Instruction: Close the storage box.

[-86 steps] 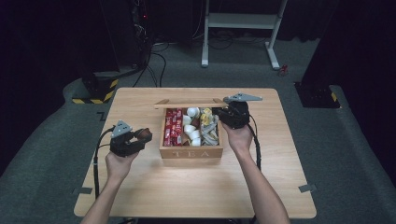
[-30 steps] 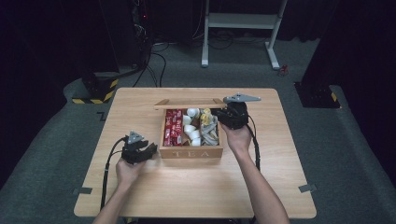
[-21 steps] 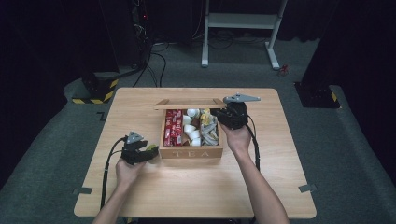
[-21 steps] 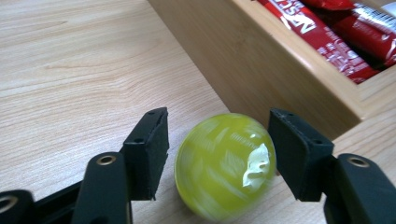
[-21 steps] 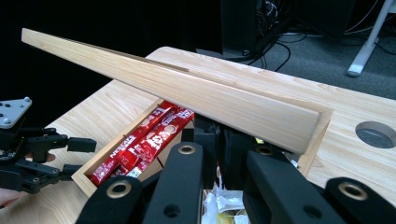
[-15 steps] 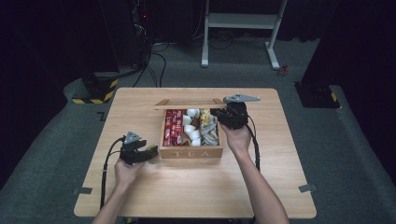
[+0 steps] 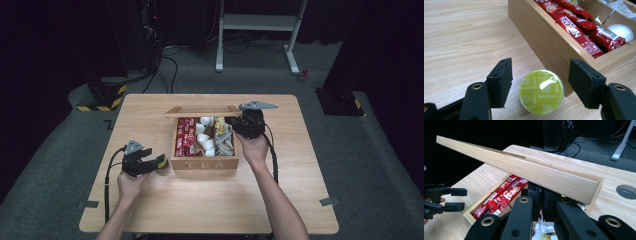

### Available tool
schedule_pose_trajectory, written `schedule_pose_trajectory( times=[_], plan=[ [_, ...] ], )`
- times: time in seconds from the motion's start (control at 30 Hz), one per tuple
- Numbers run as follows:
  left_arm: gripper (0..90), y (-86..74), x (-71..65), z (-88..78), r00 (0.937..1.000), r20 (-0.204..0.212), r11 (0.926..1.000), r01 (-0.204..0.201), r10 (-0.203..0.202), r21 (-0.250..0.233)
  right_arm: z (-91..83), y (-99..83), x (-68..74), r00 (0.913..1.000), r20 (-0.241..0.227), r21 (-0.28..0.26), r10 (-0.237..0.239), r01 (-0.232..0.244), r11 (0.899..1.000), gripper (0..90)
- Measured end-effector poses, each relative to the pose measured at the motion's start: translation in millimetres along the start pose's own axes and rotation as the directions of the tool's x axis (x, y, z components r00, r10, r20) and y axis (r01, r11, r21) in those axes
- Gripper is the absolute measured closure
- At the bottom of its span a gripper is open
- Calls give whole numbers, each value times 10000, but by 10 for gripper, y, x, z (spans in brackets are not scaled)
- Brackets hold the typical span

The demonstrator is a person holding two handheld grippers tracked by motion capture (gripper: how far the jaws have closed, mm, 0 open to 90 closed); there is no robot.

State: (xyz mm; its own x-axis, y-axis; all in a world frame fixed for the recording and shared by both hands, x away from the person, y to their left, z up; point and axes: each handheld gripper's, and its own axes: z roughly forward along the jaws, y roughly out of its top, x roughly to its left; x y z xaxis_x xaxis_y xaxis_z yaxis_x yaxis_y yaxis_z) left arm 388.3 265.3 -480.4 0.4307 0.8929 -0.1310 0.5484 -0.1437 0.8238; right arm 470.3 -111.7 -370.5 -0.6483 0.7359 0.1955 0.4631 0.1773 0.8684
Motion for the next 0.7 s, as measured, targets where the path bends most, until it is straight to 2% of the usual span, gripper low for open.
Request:
schedule_pose_trajectory(
  times=[0.17, 0.27, 0.4, 0.53, 0.7],
  plan=[
    [368, -6, 46, -55, 9999, -121, 9999, 99, -100, -128, 0, 0, 0, 10000, -11, 11, -1, 1, 10000, 870],
    [369, -37, 91, -89, 9994, -176, 9994, 311, -313, -151, 0, -1, 2, 10000, -34, -11, 43, -43, 10000, 869],
    [364, -99, 164, -130, 9986, -337, 9992, 399, -399, 3, -2, 0, 5, 10000, -43, -4, -22, 22, 10000, 869],
    [361, -188, 242, -189, 9963, -768, 9992, 383, -373, 109, -4, -4, 6, 10000, -61, 17, -8, 8, 10000, 869],
    [357, -291, 316, -225, 9917, -1149, 9978, 614, -584, 231, -4, -23, 9, 10000, -76, 5, -1, 1, 10000, 869]
  ],
)
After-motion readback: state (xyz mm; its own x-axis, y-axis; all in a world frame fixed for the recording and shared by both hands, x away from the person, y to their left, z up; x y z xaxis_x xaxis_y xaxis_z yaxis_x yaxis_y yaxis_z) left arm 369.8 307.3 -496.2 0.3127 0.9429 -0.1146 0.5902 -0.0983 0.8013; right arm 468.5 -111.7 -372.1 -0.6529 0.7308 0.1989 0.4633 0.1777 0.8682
